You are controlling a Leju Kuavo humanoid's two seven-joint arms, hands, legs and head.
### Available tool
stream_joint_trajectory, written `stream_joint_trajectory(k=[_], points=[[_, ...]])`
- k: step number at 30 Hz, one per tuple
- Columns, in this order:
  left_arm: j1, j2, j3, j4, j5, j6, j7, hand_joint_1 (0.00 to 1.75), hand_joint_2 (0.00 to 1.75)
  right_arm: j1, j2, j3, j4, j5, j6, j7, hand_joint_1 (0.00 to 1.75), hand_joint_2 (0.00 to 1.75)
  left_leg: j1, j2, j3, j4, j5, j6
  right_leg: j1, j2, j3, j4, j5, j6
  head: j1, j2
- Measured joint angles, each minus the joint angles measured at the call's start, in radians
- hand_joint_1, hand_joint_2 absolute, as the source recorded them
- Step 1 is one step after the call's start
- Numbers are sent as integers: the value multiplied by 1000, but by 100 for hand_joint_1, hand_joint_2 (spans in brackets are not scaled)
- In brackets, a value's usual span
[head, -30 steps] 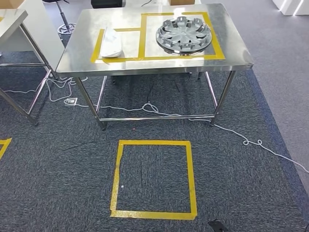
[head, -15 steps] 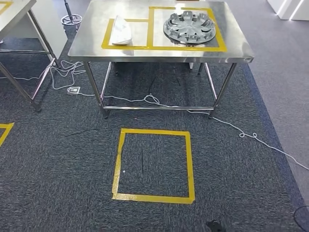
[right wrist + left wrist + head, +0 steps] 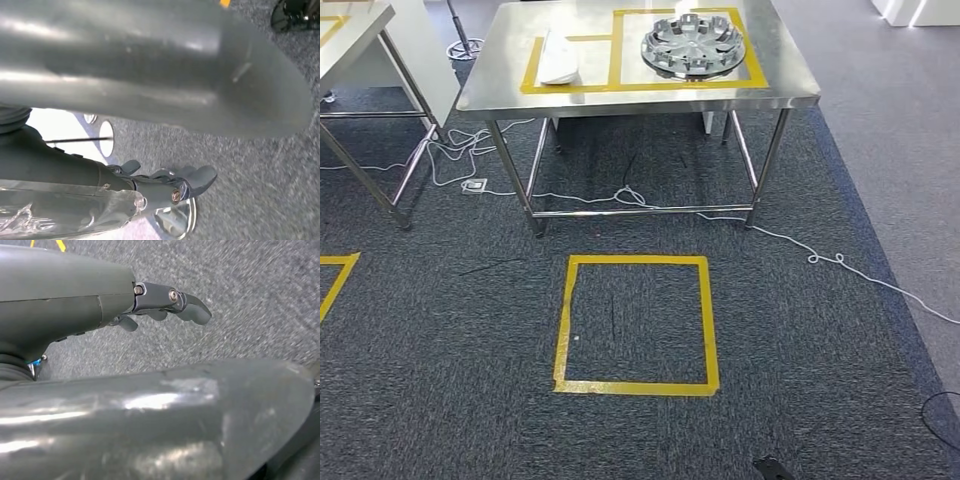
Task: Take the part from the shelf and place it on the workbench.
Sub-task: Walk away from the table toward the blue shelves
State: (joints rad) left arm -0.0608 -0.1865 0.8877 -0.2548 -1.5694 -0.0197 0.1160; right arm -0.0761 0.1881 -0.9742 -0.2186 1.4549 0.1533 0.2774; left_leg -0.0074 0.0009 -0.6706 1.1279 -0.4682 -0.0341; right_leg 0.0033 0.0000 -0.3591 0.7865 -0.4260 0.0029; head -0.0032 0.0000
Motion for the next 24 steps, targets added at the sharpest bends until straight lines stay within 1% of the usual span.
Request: stream_joint_trajectory(k=[1,2,3,5,6,7,8,9,10,11,12,14,15,16,17,18,19,20,21,22,23,24], points=[[1,0,0,0,0,0,0,0,0,2,0,-1,0,0,0,0,0,0,1,0,-6,37,-7,-2,0,-1,-11,5,4,1,0,0],[2,0,0,0,0,0,0,0,0,3,0,-1,0,0,0,0,0,0,2,0,10,30,6,-2,-1,-2,-19,10,7,3,0,0],[2,0,0,0,0,0,0,0,0,4,0,-1,0,0,0,0,0,0,4,0,48,-21,32,-1,-2,-2,-25,13,10,6,0,0],[1,0,0,0,0,0,0,0,0,4,0,-2,0,0,0,0,0,0,4,1,159,-179,82,3,-3,-1,-30,16,13,12,0,0],[0,0,0,0,0,0,0,0,0,4,0,-2,0,0,1,0,0,0,3,1,202,-242,95,7,-2,-1,-32,18,15,16,0,0],[-2,1,0,0,0,0,0,0,0,3,0,-3,0,-1,2,1,0,0,3,1,229,-283,97,12,-1,0,-35,20,16,21,0,0],[-4,1,0,0,0,0,0,0,0,3,0,-3,0,-2,4,1,0,0,2,1,241,-303,93,19,0,0,-40,23,17,27,-1,0],[-5,2,0,0,0,0,0,0,0,3,0,-4,0,-2,6,3,0,0,4,0,240,-312,89,26,1,1,-45,25,18,32,0,0],[-5,2,0,0,0,0,0,0,0,3,0,-5,0,-2,7,4,0,0,6,1,240,-319,87,33,1,1,-52,34,13,37,0,0],[-5,1,0,0,0,0,0,0,0,3,0,-6,0,-2,7,4,0,0,8,3,237,-323,88,40,1,1,-66,59,-5,42,2,0],[-4,1,0,0,0,-1,0,0,0,3,0,-6,0,-2,7,5,0,0,10,5,233,-325,92,46,0,1,-91,110,-37,48,5,0],[-3,1,0,0,0,-1,0,0,0,4,0,-6,0,-2,8,6,0,0,8,13,221,-325,100,53,-2,1,-170,278,-126,56,9,0],[-3,2,0,0,0,-1,0,0,0,6,0,-6,0,-2,8,7,0,0,6,18,214,-325,105,54,-2,1,-206,356,-158,58,9,0],[-2,2,0,0,0,-2,0,0,0,7,0,-7,0,-3,8,8,0,0,5,23,209,-325,109,55,-2,1,-225,400,-170,58,9,0],[-1,2,0,0,0,-2,0,0,0,9,0,-7,0,-3,8,8,0,0,3,29,206,-324,112,54,-2,0,-218,392,-158,57,9,0],[-1,2,0,0,0,-2,0,0,0,10,0,-8,0,-3,8,9,0,0,1,35,204,-324,115,54,-1,-2,-187,340,-128,53,9,0],[-1,2,0,0,0,-2,0,0,0,9,0,-8,0,-3,8,9,0,0,0,42,204,-324,118,52,0,-11,-140,256,-90,49,9,0],[-1,2,0,0,0,-2,0,0,0,7,0,-8,0,-2,8,9,0,0,-2,49,205,-323,120,49,3,-33,-87,163,-59,43,9,0],[0,2,0,0,0,-2,0,0,0,2,0,-8,0,-2,8,8,0,0,-5,56,205,-321,121,46,4,-52,-46,88,-35,38,11,0],[0,2,0,0,0,-2,0,0,0,-2,0,-8,0,-2,8,8,0,0,-7,65,205,-320,122,41,6,-66,-24,44,-22,32,13,0],[0,2,0,0,0,-2,0,0,0,-5,0,-8,0,-2,8,8,0,0,-9,74,204,-318,124,37,7,-71,-17,25,-16,26,13,0],[0,2,0,0,0,-3,0,0,0,-5,0,-8,0,-2,8,8,0,0,-9,85,203,-318,125,33,6,-61,-22,25,-8,20,14,0]])
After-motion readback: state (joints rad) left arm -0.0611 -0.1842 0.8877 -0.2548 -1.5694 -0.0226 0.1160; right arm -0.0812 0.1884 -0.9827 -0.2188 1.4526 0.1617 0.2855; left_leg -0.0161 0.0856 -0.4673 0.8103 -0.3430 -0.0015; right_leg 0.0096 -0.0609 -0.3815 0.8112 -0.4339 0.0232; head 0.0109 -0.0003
